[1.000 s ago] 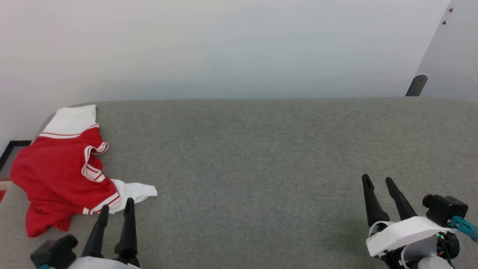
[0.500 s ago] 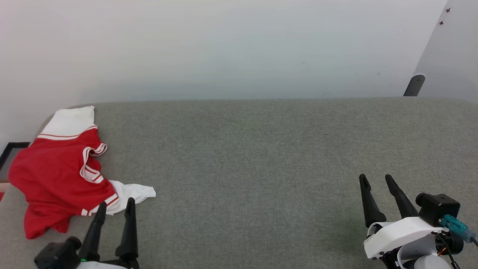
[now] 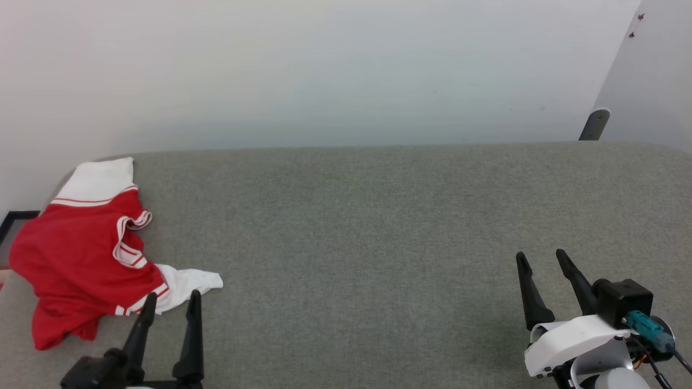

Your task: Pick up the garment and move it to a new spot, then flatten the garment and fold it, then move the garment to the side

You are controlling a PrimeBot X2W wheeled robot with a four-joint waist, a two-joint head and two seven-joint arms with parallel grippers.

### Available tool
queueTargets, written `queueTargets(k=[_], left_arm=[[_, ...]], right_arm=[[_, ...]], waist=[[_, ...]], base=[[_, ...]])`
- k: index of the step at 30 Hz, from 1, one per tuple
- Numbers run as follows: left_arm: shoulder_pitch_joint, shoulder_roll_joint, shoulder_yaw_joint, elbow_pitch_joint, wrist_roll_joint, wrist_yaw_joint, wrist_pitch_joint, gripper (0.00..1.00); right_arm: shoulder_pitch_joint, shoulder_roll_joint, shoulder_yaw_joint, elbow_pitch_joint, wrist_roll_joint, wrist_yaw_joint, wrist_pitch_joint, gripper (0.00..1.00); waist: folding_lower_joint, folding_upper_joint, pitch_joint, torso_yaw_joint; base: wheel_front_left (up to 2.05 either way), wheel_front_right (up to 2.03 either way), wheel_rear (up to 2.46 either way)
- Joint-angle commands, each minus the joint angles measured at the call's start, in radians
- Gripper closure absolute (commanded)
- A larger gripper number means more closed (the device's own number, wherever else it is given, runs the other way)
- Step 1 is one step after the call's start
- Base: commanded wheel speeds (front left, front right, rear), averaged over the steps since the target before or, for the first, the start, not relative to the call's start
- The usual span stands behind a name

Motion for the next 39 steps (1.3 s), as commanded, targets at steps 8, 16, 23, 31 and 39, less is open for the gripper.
queueTargets(k=[8,16,23,31,39], left_arm=[[0.018,0.003,0.0,-0.015,0.056,-0.011,-0.018,0.0],[0.015,0.004,-0.002,-0.01,0.068,-0.02,-0.024,0.0],[0.008,0.003,-0.008,0.011,0.055,-0.023,-0.02,0.0],[-0.008,0.011,0.014,0.035,0.041,0.008,0.001,0.0],[-0.008,0.032,0.04,0.034,0.028,0.033,0.042,0.0]], right_arm=[[0.002,0.003,0.004,-0.007,-0.07,0.001,-0.013,0.0],[0.002,0.004,0.009,-0.009,-0.098,0.001,-0.014,0.0],[0.012,0.004,0.005,-0.012,-0.101,0.001,-0.007,0.0],[0.023,0.004,0.019,-0.005,-0.088,0.001,-0.005,0.0],[0.025,0.004,0.068,0.014,-0.059,0.001,-0.003,0.0]], waist=[[0.0,0.0,-0.004,-0.001],[0.0,0.0,-0.006,-0.002],[0.0,0.0,-0.014,0.009],[0.0,0.0,-0.044,0.098],[0.0,0.0,-0.083,0.237]], base=[[0.0,0.0,0.0],[0.0,0.0,0.0],[0.0,0.0,0.0],[0.0,0.0,0.0],[0.0,0.0,0.0]])
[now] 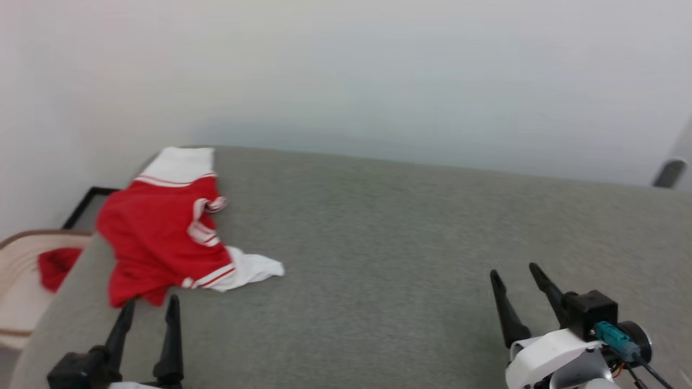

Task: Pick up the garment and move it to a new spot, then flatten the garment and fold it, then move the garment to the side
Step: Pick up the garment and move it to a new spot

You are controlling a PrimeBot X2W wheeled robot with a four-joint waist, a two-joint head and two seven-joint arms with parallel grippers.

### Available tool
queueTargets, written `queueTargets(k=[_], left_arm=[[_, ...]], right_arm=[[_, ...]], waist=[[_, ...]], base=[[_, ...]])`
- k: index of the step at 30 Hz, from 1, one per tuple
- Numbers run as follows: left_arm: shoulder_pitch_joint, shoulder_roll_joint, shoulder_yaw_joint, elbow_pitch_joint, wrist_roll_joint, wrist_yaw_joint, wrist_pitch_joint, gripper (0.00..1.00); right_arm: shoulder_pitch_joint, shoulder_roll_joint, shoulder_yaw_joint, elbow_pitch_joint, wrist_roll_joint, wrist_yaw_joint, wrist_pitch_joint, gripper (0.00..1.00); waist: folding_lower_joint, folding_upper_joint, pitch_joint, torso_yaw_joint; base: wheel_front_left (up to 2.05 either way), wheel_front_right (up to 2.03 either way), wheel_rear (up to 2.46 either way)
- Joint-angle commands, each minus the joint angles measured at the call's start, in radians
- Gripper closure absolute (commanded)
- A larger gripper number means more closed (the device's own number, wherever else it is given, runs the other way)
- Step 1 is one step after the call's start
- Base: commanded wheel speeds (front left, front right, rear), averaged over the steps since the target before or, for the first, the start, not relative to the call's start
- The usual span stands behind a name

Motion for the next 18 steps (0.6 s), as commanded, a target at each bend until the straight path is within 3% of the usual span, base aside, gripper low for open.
queueTargets(k=[1,11,18], left_arm=[[-0.002,0.008,0.008,-0.007,-0.006,0.008,0.007,0.0],[0.022,0.031,0.04,-0.04,-0.023,0.037,0.042,0.0],[0.04,0.024,0.056,-0.067,-0.043,0.053,0.044,0.0]], right_arm=[[0.0,0.003,0.014,0.008,0.014,0.0,-0.005,0.0],[-0.015,0.003,0.073,0.049,0.062,0.0,-0.026,0.0],[-0.05,0.002,0.108,0.071,0.064,0.0,-0.032,0.0]], waist=[[0.0,0.0,-0.036,0.096],[0.0,0.0,-0.069,0.237],[0.0,0.0,-0.053,0.267]], base=[[0.0,0.0,0.0],[0.0,0.0,0.0],[0.0,0.0,0.0]])
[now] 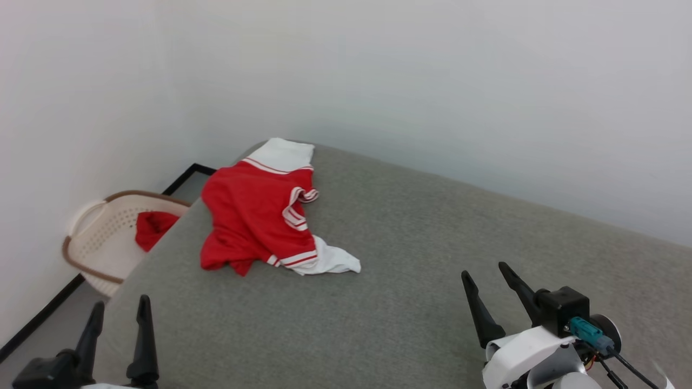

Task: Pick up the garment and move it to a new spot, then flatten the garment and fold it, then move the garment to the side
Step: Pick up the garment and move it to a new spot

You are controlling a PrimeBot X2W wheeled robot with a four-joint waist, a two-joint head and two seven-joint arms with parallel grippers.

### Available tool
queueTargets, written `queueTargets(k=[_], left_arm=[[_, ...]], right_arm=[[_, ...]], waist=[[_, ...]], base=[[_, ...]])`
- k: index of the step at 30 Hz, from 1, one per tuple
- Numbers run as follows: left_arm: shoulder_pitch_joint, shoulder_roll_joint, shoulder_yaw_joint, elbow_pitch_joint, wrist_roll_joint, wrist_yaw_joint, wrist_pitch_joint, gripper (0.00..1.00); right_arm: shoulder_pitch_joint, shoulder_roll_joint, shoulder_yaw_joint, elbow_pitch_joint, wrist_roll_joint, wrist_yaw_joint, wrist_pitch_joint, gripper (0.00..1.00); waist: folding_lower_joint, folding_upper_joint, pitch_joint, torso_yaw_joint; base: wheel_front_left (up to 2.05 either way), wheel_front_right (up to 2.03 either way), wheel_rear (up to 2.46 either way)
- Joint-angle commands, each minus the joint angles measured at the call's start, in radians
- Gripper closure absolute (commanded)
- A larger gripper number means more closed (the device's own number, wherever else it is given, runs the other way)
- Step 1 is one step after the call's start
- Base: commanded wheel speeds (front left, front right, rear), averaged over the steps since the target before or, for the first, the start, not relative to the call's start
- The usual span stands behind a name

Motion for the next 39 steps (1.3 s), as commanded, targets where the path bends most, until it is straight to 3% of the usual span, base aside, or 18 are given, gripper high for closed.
queueTargets(k=[1,6,9,14,20,31,39], left_arm=[[0.009,-0.003,0.001,-0.009,-0.007,0.007,0.001,0.0],[-0.02,0.003,-0.009,-0.018,-0.029,-0.005,0.035,0.0],[-0.064,0.016,-0.03,-0.009,-0.054,-0.022,0.112,0.0],[-0.187,0.053,-0.024,0.01,-0.117,-0.032,0.257,0.0],[-0.354,0.098,-0.003,0.038,-0.182,-0.053,0.337,0.0],[-0.75,0.187,-0.016,0.261,-0.314,-0.095,0.537,0.0],[-0.945,0.243,-0.048,0.472,-0.335,-0.072,0.711,0.0]], right_arm=[[-0.013,0.001,0.005,0.01,0.003,0.0,-0.007,0.0],[-0.019,0.001,0.006,0.021,-0.006,0.0,-0.01,0.0],[-0.004,0.001,-0.008,0.016,-0.02,0.0,-0.004,0.0],[-0.026,-0.016,-0.004,-0.024,-0.046,0.0,0.024,0.0],[-0.067,-0.057,0.0,-0.092,-0.058,0.0,0.062,0.0],[-0.146,-0.141,-0.032,-0.273,-0.073,0.0,0.128,0.0],[-0.186,-0.181,-0.048,-0.39,-0.072,0.0,0.168,0.0]], waist=[[0.0,0.0,0.001,0.022],[0.0,0.0,0.007,0.027],[0.0,0.0,0.016,0.031],[0.0,0.0,0.089,-0.011],[0.0,0.0,0.211,-0.071],[0.0,0.0,0.487,-0.177],[0.0,0.0,0.639,-0.233]], base=[[0.0,0.0,0.0],[0.0,0.0,0.0],[0.0,0.0,0.0],[0.0,0.0,0.0],[0.0,0.0,0.0],[0.0,0.0,0.0],[0.0,0.0,0.0]])
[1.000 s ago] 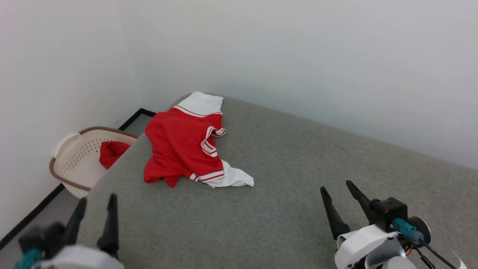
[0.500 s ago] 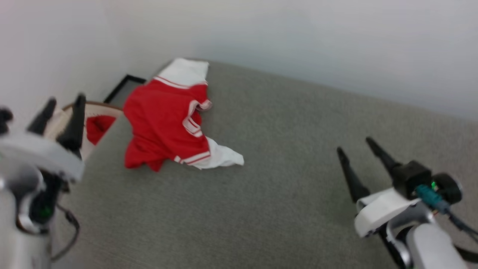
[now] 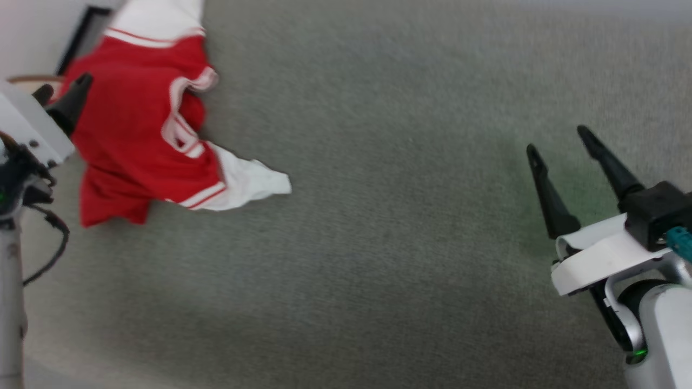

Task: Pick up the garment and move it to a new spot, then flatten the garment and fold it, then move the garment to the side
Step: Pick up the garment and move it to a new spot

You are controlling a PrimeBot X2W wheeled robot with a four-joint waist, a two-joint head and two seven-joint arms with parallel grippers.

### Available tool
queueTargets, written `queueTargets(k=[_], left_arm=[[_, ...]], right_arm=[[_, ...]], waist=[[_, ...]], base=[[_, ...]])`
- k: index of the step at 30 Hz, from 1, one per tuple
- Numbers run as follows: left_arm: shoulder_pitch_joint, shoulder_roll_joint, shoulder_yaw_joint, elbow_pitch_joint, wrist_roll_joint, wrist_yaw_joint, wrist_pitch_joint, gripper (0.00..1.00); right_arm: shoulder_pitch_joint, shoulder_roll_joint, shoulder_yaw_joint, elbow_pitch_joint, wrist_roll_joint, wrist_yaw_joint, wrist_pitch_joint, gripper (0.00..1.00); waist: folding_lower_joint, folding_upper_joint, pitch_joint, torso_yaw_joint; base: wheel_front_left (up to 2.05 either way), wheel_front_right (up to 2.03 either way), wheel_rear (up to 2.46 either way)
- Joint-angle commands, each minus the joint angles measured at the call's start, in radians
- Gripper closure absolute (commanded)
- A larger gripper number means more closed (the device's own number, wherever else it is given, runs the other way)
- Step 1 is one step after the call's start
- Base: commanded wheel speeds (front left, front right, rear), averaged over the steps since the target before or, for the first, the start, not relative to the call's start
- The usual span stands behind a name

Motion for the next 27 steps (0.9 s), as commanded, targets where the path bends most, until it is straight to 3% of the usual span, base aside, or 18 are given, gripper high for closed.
queueTargets(k=[1,12,19,20,21,27], left_arm=[[-0.042,-0.003,-0.001,0.036,-0.013,0.017,0.03,0.0],[-0.183,0.02,-0.067,0.31,-0.006,0.06,0.249,0.0],[-0.206,-0.012,-0.096,0.433,-0.006,0.045,0.254,0.0],[-0.208,-0.018,-0.099,0.448,-0.005,0.04,0.247,0.46],[-0.212,-0.02,-0.099,0.46,-0.004,0.035,0.231,1.0],[-0.239,0.024,-0.109,0.504,0.022,-0.001,0.14,1.0]], right_arm=[[-0.02,-0.004,-0.008,-0.02,0.0,0.0,0.007,0.0],[-0.024,-0.022,-0.025,-0.124,-0.005,0.0,0.056,0.0],[-0.034,-0.01,-0.018,-0.149,-0.012,0.0,0.081,0.0],[-0.032,-0.009,-0.018,-0.148,-0.013,0.0,0.081,0.0],[-0.03,-0.009,-0.017,-0.148,-0.011,0.0,0.082,0.0],[-0.004,-0.004,-0.02,-0.122,0.001,0.0,0.069,0.0]], waist=[[0.0,0.0,0.16,-0.105],[0.0,0.0,0.245,-0.129],[0.0,0.0,0.252,-0.126],[0.0,0.0,0.246,-0.124],[0.0,0.0,0.241,-0.123],[0.0,0.0,0.173,-0.106]], base=[[0.0,0.0,0.0],[0.0,0.0,0.0],[0.0,0.0,0.0],[0.0,0.0,0.0],[0.0,0.0,0.0],[0.0,0.0,0.0]])
